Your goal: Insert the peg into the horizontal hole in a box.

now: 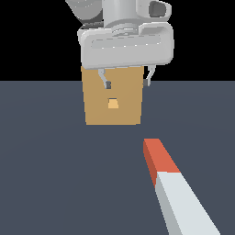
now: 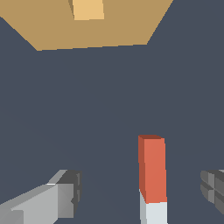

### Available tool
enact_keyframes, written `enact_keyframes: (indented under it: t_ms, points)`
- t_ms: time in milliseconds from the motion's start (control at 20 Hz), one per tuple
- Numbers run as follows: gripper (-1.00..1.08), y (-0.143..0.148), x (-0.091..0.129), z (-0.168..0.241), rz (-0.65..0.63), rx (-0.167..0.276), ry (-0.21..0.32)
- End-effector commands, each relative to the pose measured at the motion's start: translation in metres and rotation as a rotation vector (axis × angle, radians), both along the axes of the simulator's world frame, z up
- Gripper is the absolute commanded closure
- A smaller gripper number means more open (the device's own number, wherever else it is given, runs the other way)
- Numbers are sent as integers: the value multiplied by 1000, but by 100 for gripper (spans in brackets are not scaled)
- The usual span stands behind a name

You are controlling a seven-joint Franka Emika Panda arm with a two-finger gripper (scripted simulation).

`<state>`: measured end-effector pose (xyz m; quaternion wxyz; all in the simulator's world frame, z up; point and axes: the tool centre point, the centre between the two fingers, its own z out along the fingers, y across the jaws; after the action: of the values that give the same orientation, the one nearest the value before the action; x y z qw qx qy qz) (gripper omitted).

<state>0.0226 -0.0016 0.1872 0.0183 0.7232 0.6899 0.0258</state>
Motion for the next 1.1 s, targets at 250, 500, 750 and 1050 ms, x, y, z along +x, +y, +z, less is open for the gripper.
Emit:
enact_keyframes:
  t_ms: [250, 500, 750, 1050]
  points:
    - [-92, -8, 3, -5, 1, 0, 3]
    - [-92, -32, 11, -20, 5, -2, 11]
    - [-92, -67, 23, -43, 11, -4, 23]
    - [-92, -116, 41, -75, 19, -6, 40]
